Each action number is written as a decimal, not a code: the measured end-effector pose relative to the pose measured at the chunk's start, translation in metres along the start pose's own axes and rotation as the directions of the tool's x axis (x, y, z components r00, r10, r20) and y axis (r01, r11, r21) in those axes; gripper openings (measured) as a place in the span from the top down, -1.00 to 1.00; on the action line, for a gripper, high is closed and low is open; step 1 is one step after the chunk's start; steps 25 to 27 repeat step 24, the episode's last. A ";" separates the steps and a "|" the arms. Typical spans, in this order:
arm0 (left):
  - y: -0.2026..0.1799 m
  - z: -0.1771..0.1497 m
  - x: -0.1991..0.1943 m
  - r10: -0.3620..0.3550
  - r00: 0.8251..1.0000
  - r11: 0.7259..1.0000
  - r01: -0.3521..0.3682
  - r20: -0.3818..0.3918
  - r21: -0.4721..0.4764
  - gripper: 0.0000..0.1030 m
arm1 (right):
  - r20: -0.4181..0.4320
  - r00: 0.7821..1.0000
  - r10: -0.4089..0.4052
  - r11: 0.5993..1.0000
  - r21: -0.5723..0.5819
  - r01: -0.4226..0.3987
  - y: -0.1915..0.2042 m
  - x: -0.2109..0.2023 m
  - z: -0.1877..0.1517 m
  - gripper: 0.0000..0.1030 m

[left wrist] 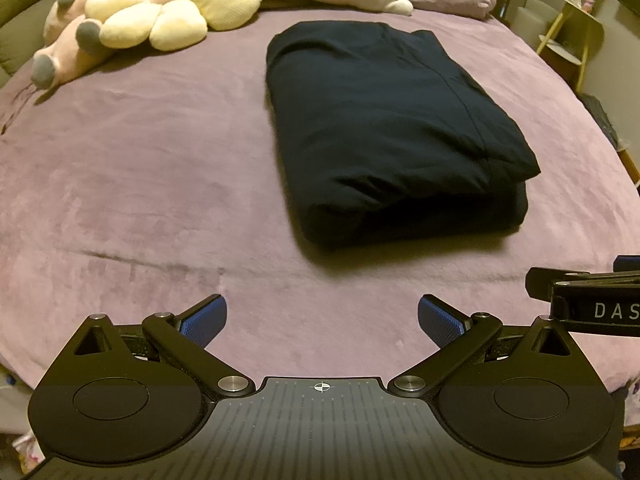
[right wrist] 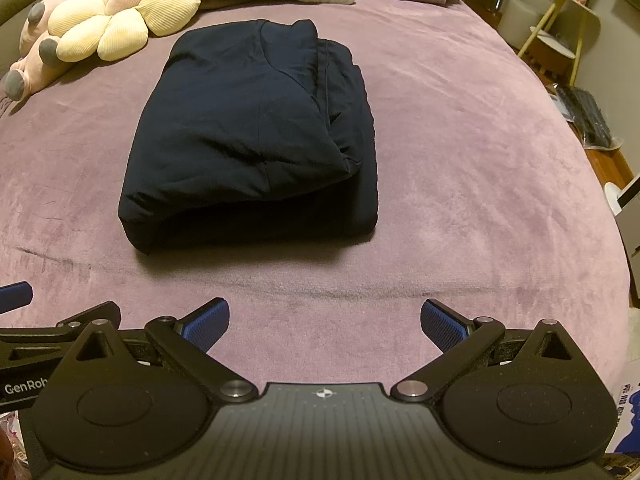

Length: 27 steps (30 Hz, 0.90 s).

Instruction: Fold large clothes

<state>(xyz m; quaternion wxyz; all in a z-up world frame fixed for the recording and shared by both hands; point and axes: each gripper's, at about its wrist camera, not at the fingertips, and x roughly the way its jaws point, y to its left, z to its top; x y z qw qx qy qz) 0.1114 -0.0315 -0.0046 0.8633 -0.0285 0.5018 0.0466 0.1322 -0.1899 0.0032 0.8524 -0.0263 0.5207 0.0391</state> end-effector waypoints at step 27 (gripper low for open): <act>-0.006 -0.002 -0.003 0.035 0.999 0.998 -0.037 0.033 0.049 -1.00 | 0.010 1.000 -0.017 1.000 0.006 0.017 0.000 -0.002 -0.002 -0.98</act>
